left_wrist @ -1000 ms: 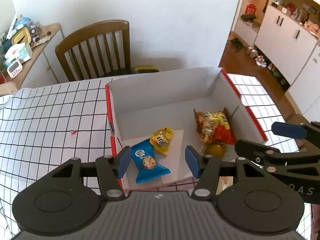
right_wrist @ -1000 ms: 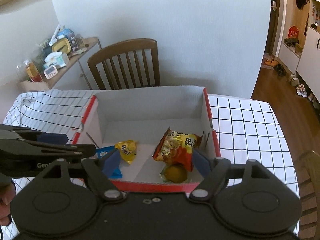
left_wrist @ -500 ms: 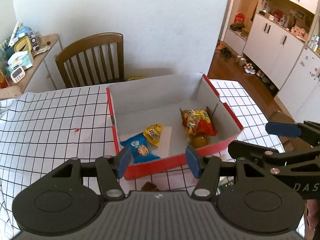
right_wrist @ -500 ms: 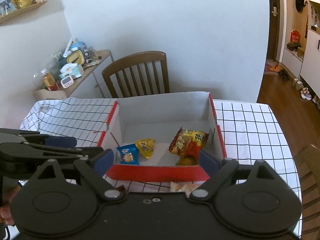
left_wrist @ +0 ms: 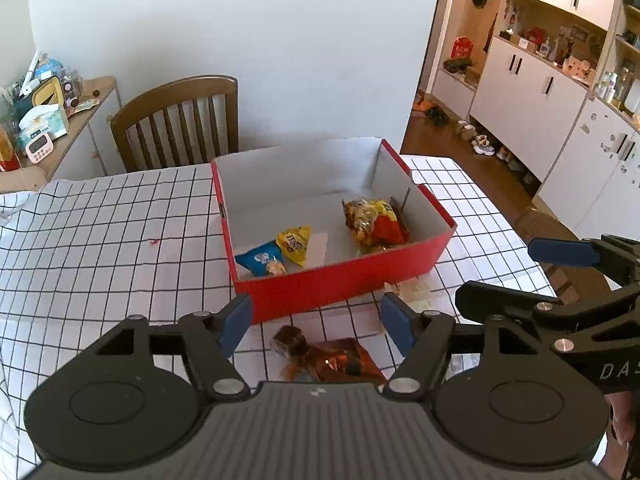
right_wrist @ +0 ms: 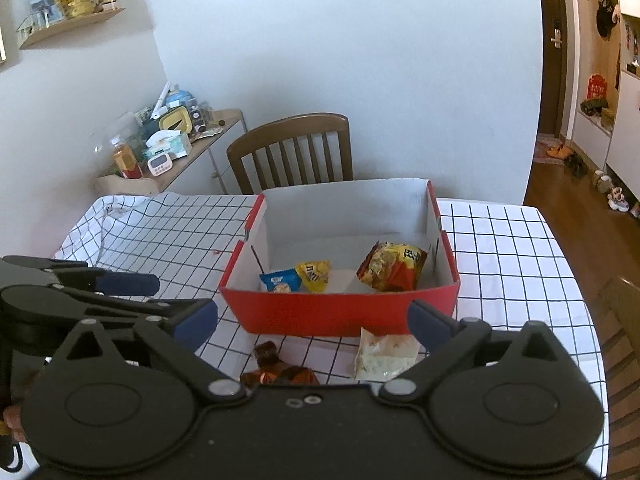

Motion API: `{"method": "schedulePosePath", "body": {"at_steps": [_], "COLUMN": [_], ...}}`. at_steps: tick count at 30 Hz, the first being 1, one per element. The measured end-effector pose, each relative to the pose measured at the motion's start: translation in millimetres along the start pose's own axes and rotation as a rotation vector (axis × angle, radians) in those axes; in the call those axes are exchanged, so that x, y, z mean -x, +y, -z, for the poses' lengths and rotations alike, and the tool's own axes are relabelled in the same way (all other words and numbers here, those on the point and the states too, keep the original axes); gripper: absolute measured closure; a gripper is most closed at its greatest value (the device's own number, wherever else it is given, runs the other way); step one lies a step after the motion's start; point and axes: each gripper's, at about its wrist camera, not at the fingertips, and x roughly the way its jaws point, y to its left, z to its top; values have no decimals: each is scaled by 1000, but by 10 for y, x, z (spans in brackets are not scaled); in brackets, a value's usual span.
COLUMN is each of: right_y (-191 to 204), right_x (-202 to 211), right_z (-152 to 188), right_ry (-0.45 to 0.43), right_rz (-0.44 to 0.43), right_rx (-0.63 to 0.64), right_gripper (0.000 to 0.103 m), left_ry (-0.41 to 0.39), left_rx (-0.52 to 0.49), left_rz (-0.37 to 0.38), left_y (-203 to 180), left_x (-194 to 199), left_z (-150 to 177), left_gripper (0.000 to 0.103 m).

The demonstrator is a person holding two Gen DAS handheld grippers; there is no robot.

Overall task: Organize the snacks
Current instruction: 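Withdraw both tools from the box back toward the remaining snacks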

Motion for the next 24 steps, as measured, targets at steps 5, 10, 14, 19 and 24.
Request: {"method": "schedulePosePath", "body": {"at_steps": [5,10,14,19,24], "right_y": [25,17,-20,-213,-474], "right_x": [50,47,-31,-166,-248], "right_z": [132,366,601,873,1022], "right_ry": [1,25,64,137,172], "right_rz": [-1,8,26,80,117], "right_rx": [2,4,14,-6,-63], "right_gripper": [0,0,0,0,0], "left_ry": [2,32,89,136,154], "left_rx": [7,45,77,97,86], "left_rz": [15,30,27,11,-7], "left_y": [3,23,28,2,-53], "left_x": [47,-28,-233,-443,-626], "left_z": [162,357,538,691,743], "left_gripper": [25,19,19,19,19]}}
